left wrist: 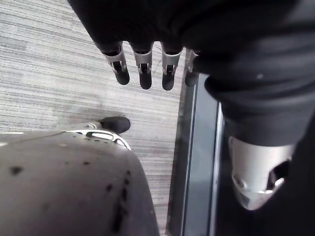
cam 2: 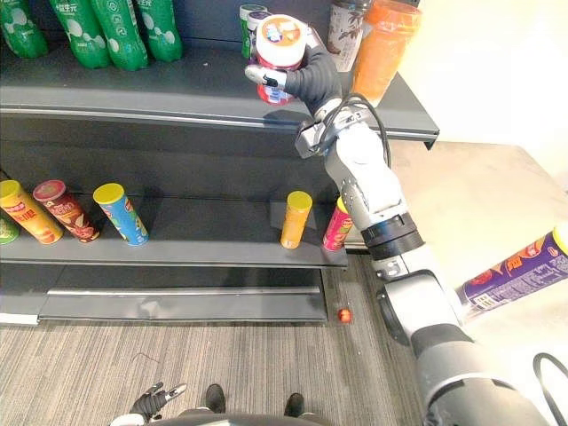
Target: Put the gum and the chips on the shelf.
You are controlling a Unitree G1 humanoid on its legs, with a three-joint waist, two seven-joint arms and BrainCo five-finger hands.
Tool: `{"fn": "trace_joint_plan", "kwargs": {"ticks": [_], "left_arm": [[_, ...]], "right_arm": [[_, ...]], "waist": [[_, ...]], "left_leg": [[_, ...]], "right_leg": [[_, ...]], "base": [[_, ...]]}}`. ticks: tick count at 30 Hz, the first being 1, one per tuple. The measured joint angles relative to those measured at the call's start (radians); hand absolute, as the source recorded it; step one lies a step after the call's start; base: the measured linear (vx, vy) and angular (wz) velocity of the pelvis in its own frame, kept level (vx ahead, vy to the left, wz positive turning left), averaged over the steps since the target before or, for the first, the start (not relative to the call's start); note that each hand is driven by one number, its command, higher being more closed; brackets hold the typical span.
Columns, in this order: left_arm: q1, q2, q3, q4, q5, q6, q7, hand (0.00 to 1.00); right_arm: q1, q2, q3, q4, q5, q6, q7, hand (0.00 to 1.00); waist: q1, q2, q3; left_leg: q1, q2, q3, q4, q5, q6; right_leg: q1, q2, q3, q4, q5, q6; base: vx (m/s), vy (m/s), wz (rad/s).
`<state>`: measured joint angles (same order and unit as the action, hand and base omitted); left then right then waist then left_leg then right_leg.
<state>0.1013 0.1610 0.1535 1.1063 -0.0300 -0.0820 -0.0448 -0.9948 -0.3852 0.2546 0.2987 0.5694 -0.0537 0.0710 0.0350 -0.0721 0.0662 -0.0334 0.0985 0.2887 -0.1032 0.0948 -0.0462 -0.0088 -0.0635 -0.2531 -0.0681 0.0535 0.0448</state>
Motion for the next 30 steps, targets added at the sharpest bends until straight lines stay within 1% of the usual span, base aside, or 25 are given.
{"fn": "trace_joint_plan", "kwargs": {"ticks": [2, 6, 10, 14, 21, 23, 29, 30], "left_arm": [[-0.001, 0.0, 0.0, -0.001, -0.006, 0.0, 0.0, 0.0], [-0.008, 0.001, 0.001, -0.001, -0.007, 0.006, 0.0, 0.0], [-0.018, 0.0, 0.004, -0.002, -0.008, 0.006, 0.0, 0.0], [-0.029, -0.001, 0.01, -0.005, -0.008, 0.006, 0.0, 0.0], [-0.03, -0.002, 0.01, -0.02, -0.008, 0.006, 0.0, 0.0], [-0.03, -0.002, 0.01, -0.033, -0.008, 0.005, 0.0, 0.0], [-0.035, -0.002, 0.01, -0.033, -0.009, 0.005, 0.001, 0.0], [-0.038, -0.002, 0.01, -0.034, -0.009, 0.005, 0.001, 0.0]], "right_arm": [[-0.019, 0.002, 0.0, 0.04, 0.0, 0.005, -0.001, 1.0], [-0.037, 0.003, 0.0, 0.079, -0.002, 0.028, -0.008, 1.0], [-0.084, 0.011, -0.001, 0.148, -0.002, 0.033, -0.023, 1.0], [-0.119, 0.018, -0.007, 0.189, -0.005, 0.038, -0.029, 1.0], [-0.144, 0.057, -0.032, 0.258, -0.022, 0.044, -0.042, 1.0], [-0.156, 0.068, -0.062, 0.267, -0.023, 0.044, -0.045, 1.0], [-0.162, 0.092, -0.074, 0.267, -0.026, 0.044, -0.047, 1.0], [-0.163, 0.092, -0.074, 0.268, -0.046, 0.045, -0.047, 1.0]], "waist": [[0.003, -0.008, 0.005], [0.008, -0.012, 0.009], [0.01, -0.013, 0.02], [0.023, -0.015, 0.037], [0.024, -0.016, 0.051], [0.024, -0.016, 0.059], [0.025, -0.015, 0.061], [0.025, -0.015, 0.064]], "left_leg": [[-0.001, 0.0, -0.001, 0.0, 0.0, 0.0], [-0.009, -0.001, -0.014, 0.0, -0.001, -0.004], [-0.017, 0.0, -0.025, 0.0, 0.002, -0.006], [-0.019, -0.001, -0.028, 0.0, 0.002, -0.006], [-0.021, -0.001, -0.034, 0.0, 0.006, -0.002], [-0.023, -0.001, -0.037, 0.0, 0.007, -0.002], [-0.024, 0.0, -0.038, 0.0, 0.007, -0.002], [-0.024, 0.0, -0.04, 0.0, 0.007, -0.002]], "right_leg": [[0.0, 0.0, -0.001, 0.0, 0.0, 0.0], [-0.001, 0.0, -0.014, -0.001, 0.0, 0.0], [-0.004, 0.001, -0.022, -0.002, 0.0, 0.0], [-0.004, 0.001, -0.025, -0.002, 0.0, 0.0], [-0.003, 0.002, -0.035, -0.002, 0.0, 0.0], [-0.003, 0.002, -0.037, -0.002, 0.0, 0.0], [-0.003, 0.002, -0.038, -0.003, 0.0, 0.0], [-0.003, 0.002, -0.039, -0.003, 0.0, 0.0]], "base": [[0.04, 0.0, 0.01], [0.04, 0.001, 0.06], [0.03, -0.002, 0.1], [0.04, 0.001, 0.02], [0.05, 0.0, 0.03], [0.03, 0.005, 0.04], [0.04, 0.003, 0.01], [0.03, 0.005, 0.03]]}}
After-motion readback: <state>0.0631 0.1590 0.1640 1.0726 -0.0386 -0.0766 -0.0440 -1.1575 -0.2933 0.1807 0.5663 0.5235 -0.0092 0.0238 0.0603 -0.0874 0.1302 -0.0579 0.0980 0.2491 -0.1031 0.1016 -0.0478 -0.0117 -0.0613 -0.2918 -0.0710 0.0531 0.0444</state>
